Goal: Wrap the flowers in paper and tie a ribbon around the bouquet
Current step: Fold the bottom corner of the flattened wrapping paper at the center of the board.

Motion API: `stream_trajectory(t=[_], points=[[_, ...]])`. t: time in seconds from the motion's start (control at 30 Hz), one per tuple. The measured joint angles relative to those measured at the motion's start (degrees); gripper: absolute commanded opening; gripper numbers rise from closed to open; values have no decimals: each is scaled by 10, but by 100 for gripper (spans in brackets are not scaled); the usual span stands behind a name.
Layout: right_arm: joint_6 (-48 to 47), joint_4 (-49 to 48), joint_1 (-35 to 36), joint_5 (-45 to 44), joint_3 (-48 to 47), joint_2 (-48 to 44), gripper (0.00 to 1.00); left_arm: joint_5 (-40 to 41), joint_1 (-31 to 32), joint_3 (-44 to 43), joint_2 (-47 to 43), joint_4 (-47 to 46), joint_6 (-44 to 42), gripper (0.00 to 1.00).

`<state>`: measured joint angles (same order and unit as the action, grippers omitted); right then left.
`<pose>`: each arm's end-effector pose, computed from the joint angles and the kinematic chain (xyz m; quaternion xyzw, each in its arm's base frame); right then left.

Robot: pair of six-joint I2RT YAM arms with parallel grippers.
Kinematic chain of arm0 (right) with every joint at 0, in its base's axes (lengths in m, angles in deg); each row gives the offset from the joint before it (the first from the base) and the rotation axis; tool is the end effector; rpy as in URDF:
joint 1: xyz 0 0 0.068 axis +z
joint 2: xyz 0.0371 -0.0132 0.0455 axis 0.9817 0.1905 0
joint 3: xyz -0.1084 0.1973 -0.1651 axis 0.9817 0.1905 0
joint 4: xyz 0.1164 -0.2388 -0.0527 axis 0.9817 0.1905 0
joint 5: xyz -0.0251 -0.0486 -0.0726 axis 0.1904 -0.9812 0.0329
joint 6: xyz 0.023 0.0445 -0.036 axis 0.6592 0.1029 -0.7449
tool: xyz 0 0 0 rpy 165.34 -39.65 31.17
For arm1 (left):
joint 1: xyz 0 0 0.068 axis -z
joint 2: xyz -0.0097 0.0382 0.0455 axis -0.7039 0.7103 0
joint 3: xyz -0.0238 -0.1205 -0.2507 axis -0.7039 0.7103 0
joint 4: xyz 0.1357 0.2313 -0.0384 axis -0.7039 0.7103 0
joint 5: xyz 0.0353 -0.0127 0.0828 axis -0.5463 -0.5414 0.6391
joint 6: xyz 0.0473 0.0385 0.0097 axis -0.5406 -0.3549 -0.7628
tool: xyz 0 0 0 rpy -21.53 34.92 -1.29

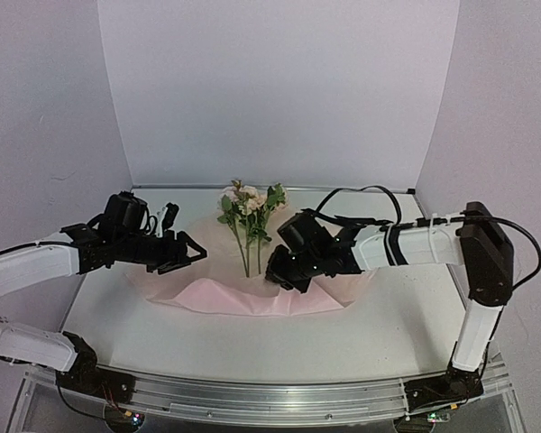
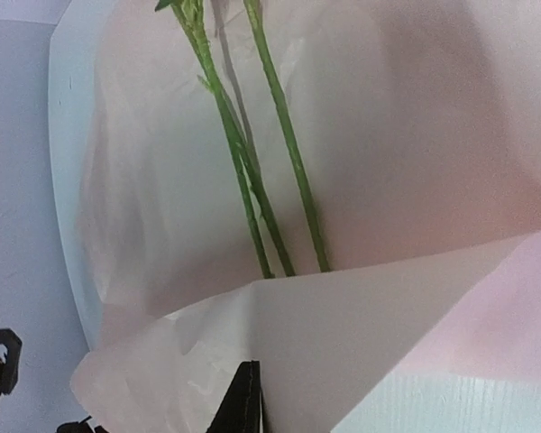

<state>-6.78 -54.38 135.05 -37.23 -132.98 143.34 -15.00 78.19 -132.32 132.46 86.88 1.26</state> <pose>0.2332 0.3527 0.1922 0.0889 0.9159 0.3628 0.1469 0.2044 -0.1562 0.2487 0.0538 0.8796 -0.3971 0.2564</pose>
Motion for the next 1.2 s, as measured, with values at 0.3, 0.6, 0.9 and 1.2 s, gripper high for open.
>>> stream_trajectory(t=[0.3, 0.6, 0.9, 1.2], points=[[-38, 63, -49, 47, -168, 110, 9, -19, 0, -33, 106, -15, -26, 53], [-44, 101, -77, 68, -198, 149, 11, -32, 5, -69, 193, -15, -37, 48], [-50, 119, -87, 67, -222, 183, 32, -39, 11, -114, 277, -14, -49, 40], [-68, 120, -89, 63, -244, 188, 76, -13, 13, -124, 338, -1, -45, 38]])
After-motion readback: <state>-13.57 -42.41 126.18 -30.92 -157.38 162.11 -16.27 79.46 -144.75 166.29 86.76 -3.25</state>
